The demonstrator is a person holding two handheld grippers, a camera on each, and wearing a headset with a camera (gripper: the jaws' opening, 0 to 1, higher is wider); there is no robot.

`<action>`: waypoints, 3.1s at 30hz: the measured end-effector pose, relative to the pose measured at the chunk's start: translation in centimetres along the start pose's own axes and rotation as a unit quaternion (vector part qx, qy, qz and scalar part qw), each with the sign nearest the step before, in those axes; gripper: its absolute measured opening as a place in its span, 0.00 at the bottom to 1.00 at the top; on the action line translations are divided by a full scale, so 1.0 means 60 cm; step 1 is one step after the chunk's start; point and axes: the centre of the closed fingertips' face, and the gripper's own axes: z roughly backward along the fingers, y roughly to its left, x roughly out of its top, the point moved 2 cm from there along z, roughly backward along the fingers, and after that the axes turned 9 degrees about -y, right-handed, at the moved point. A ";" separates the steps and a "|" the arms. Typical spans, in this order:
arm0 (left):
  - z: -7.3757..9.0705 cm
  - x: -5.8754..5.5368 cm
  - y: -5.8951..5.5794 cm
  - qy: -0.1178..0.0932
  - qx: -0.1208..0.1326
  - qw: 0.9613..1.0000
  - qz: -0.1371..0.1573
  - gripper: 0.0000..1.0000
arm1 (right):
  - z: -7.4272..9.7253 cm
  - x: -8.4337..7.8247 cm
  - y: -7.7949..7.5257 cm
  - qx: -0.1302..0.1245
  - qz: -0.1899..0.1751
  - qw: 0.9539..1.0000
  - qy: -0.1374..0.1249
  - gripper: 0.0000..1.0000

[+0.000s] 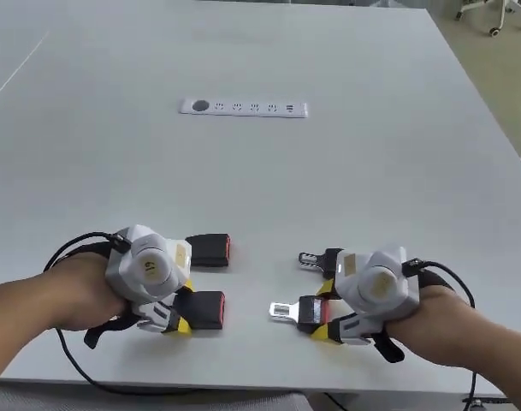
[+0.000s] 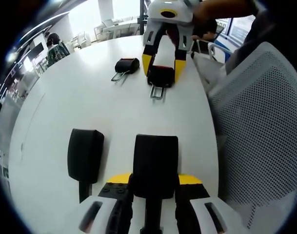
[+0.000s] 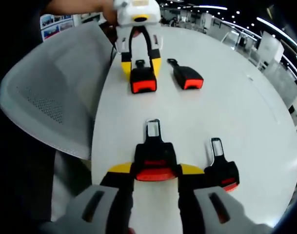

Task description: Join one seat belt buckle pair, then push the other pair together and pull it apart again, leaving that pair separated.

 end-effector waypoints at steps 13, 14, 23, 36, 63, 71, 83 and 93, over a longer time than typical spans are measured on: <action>0.001 -0.001 0.000 -0.004 0.000 1.000 0.001 0.34 | -0.046 0.051 0.011 -0.005 0.015 1.000 -0.019 0.34; 0.001 -0.001 0.001 -0.004 0.000 1.000 0.001 0.34 | -0.048 0.054 0.012 -0.004 0.016 1.000 -0.020 0.34; 0.000 -0.001 0.002 0.000 0.000 1.000 0.000 0.34 | -0.068 0.075 0.013 0.002 0.030 0.999 -0.021 0.34; 0.000 0.000 0.001 -0.002 0.002 1.000 0.003 0.34 | -0.084 0.095 0.016 0.007 0.033 0.999 -0.028 0.34; -0.001 0.002 0.002 0.004 -0.014 1.000 -0.024 0.33 | -0.093 0.102 0.013 0.015 0.035 0.999 -0.023 0.32; -0.002 0.002 0.002 0.006 -0.014 1.000 -0.025 0.32 | -0.098 0.107 0.014 0.016 0.035 0.999 -0.026 0.32; -0.003 0.002 0.001 0.010 -0.013 1.000 -0.027 0.32 | -0.109 0.117 0.018 0.011 0.020 0.999 -0.036 0.32; 0.000 0.002 0.001 0.011 -0.015 0.999 -0.029 0.32 | -0.107 0.119 0.016 0.004 0.014 0.999 -0.037 0.32</action>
